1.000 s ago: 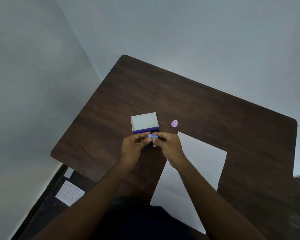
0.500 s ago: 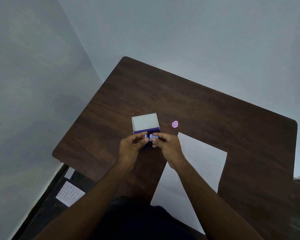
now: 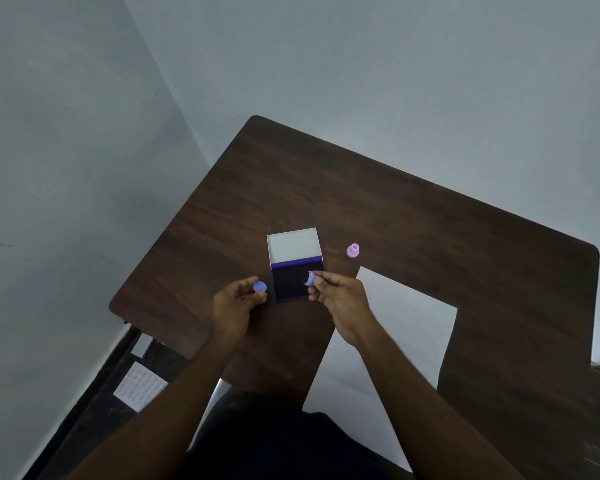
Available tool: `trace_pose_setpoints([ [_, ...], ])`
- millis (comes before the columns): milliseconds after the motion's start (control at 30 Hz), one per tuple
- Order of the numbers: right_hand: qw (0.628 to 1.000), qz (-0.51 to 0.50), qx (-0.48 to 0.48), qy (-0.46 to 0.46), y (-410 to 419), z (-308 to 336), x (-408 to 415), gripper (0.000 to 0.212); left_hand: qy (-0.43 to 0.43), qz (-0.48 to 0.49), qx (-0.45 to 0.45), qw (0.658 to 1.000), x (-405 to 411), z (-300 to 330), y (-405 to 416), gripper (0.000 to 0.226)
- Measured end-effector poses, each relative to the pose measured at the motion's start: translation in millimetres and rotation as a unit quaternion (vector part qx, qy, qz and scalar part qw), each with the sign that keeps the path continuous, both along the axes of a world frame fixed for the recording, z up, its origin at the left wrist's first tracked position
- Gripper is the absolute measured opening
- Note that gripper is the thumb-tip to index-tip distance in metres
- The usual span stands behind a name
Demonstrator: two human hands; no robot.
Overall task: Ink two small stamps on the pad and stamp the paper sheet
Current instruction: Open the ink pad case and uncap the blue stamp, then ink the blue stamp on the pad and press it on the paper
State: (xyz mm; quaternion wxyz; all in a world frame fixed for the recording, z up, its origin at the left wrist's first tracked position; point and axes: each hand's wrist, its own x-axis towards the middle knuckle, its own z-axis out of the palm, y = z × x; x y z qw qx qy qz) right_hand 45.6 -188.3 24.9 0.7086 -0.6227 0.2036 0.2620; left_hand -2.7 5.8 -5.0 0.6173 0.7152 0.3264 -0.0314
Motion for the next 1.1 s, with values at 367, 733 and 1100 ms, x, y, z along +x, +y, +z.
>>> trace_pose_setpoints([
  [367, 0.990, -0.023, 0.136, 0.035, -1, 13, -1, 0.022, 0.033, -0.065, 0.207, 0.976, -13, -24, 13, 0.028],
  [733, 0.924, -0.057, 0.371, 0.069, -4, 39, -3, 0.033, -0.132, -0.133, 0.183, 0.965, 2, 61, -27, 0.031],
  [1100, 0.884, -0.043, 0.465, -0.003, -6, 71, 0, 0.034, -0.268, -0.203, 0.193, 0.922, 19, 135, -57, 0.050],
])
